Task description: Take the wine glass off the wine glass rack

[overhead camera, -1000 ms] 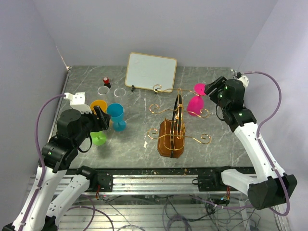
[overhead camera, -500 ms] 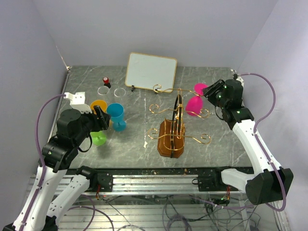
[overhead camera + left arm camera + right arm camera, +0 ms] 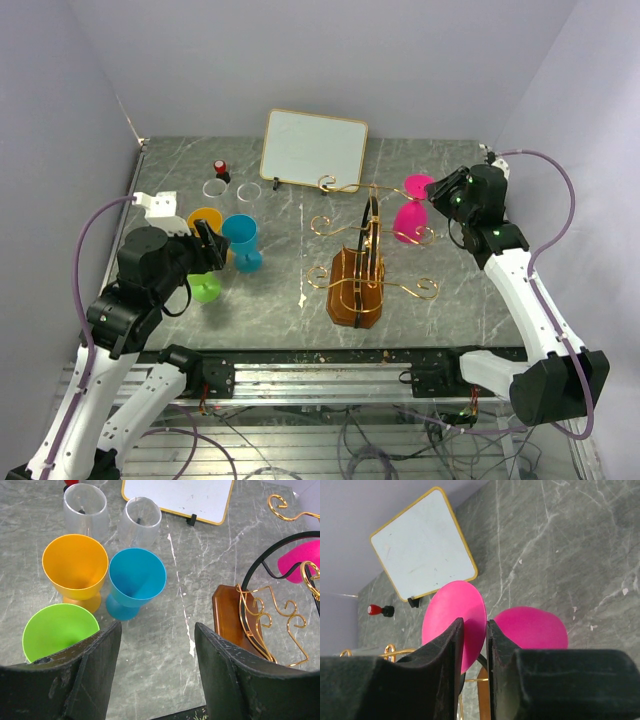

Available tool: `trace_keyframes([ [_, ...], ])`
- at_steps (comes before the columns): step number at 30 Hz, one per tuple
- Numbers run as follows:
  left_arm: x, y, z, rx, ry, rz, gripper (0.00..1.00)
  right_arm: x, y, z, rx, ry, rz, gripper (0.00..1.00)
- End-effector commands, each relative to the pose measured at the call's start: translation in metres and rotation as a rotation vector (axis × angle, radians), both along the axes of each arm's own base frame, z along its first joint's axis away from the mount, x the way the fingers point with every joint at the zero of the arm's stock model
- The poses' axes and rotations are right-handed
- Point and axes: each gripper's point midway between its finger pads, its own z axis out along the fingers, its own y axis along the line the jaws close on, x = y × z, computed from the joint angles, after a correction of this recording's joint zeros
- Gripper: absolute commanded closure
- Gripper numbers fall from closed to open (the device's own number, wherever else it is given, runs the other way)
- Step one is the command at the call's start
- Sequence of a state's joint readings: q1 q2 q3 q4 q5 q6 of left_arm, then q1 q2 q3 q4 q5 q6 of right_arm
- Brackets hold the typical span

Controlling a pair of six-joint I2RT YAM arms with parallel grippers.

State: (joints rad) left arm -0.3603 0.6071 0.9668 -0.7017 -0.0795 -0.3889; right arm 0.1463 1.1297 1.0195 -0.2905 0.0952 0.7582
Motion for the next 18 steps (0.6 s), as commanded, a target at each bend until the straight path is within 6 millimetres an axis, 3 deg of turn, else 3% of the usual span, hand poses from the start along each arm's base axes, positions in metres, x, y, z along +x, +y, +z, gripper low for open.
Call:
trace_keyframes([
  [1, 0.002, 0.001, 0.008, -0.01, -0.041, 0.0, 0.3, -0.006, -0.007, -0.015, -0.06, 0.06, 0.008, 0.82],
  [7, 0.001, 0.004, 0.008, -0.01, -0.039, 0.013, 0.3, -0.006, -0.001, -0.019, 0.0, 0.072, 0.005, 1.0],
  [18, 0.002, 0.002, 0.009, -0.011, -0.041, 0.005, 0.3, -0.003, -0.003, -0.003, 0.02, 0.091, -0.026, 1.0],
])
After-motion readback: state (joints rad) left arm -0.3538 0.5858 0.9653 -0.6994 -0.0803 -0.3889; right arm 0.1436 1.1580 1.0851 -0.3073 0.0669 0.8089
